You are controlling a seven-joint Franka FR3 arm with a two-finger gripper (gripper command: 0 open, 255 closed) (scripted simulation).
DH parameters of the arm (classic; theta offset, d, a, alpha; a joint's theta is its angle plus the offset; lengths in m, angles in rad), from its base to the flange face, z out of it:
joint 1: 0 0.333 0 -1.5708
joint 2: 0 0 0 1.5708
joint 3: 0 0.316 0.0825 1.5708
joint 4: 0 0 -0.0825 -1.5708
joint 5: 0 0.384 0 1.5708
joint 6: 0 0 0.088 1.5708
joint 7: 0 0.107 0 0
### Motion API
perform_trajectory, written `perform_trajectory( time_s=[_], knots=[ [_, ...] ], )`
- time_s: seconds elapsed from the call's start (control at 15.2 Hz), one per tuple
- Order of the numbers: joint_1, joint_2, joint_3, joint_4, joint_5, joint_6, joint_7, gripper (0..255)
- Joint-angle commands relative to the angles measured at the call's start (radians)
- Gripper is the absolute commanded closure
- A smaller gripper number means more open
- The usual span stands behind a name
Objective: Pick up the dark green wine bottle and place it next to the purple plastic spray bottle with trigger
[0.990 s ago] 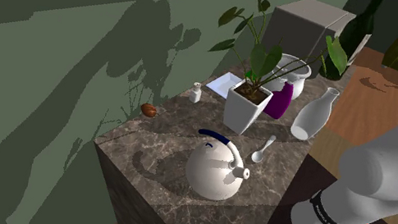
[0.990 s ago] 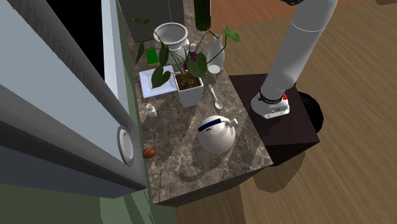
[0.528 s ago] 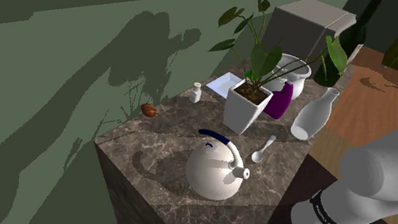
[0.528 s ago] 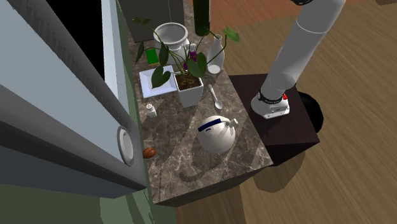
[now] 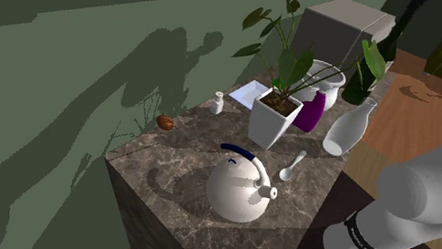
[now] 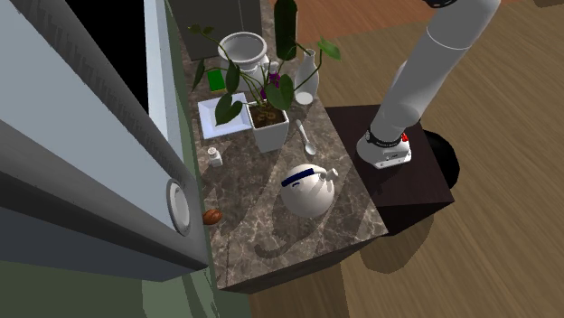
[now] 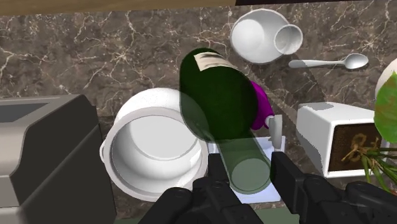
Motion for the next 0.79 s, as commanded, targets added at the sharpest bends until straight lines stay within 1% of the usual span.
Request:
perform_trajectory(
  time_s=[0.0, 0.73],
  knots=[
    [-0.001, -0.007, 0.000, -0.034, -0.002, 0.028, -0.002, 255],
    [0.000, -0.043, 0.004, -0.223, -0.014, 0.183, -0.001, 255]
  ],
)
